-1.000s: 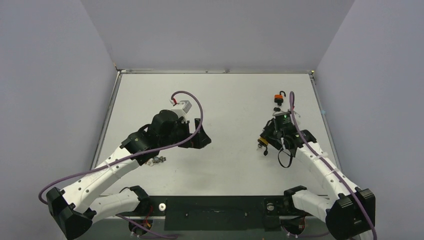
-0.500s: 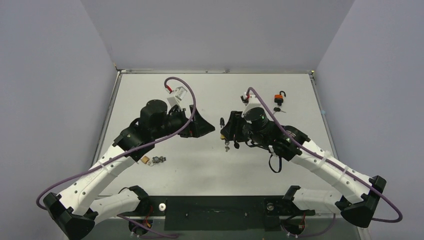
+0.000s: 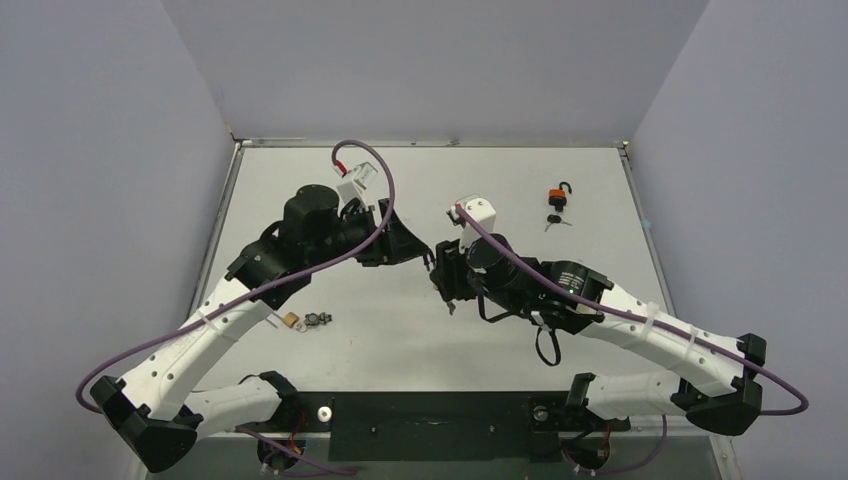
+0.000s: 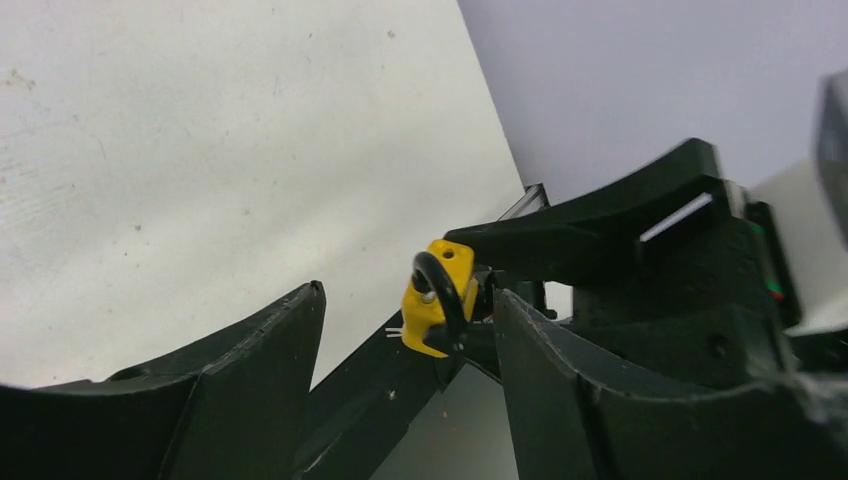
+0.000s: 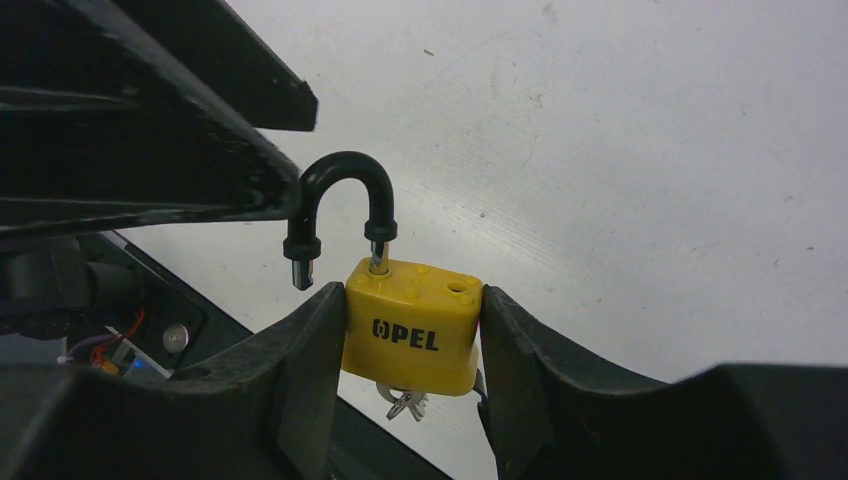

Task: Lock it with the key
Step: Lock the lock.

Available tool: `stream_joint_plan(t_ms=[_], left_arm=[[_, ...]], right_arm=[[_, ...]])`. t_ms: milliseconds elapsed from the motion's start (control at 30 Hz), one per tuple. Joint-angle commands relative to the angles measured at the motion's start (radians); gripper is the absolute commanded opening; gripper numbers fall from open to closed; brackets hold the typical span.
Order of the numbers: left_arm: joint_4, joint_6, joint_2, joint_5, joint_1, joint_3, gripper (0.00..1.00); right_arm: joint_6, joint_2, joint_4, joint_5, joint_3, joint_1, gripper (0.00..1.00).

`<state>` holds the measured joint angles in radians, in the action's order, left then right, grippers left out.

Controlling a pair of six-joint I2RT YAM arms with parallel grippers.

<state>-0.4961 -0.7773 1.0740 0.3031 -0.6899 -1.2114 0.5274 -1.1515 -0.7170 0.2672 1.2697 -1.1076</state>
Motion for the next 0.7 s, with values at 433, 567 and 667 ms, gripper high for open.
stream_joint_plan(t_ms=[433,567,667], left_arm=[[-0.068,-0.008,0.058,0.036,0.007,-0.012,0.44],[-0.079,-0.009,0.062,0.037,0.007,-0.005,0.3],[-0.081,-0.01,0.063,0.039,0.007,-0.006,0.15]], right_arm=[[-0.146,-0.127,-0.025,0.202,0.182,-0.121,0.22],[-0.158,-0.12,-0.027,0.202,0.178,-0.121,0.22],[-0.169,-0.109,-0.02,0.193,0.166,-0.122,0.22]])
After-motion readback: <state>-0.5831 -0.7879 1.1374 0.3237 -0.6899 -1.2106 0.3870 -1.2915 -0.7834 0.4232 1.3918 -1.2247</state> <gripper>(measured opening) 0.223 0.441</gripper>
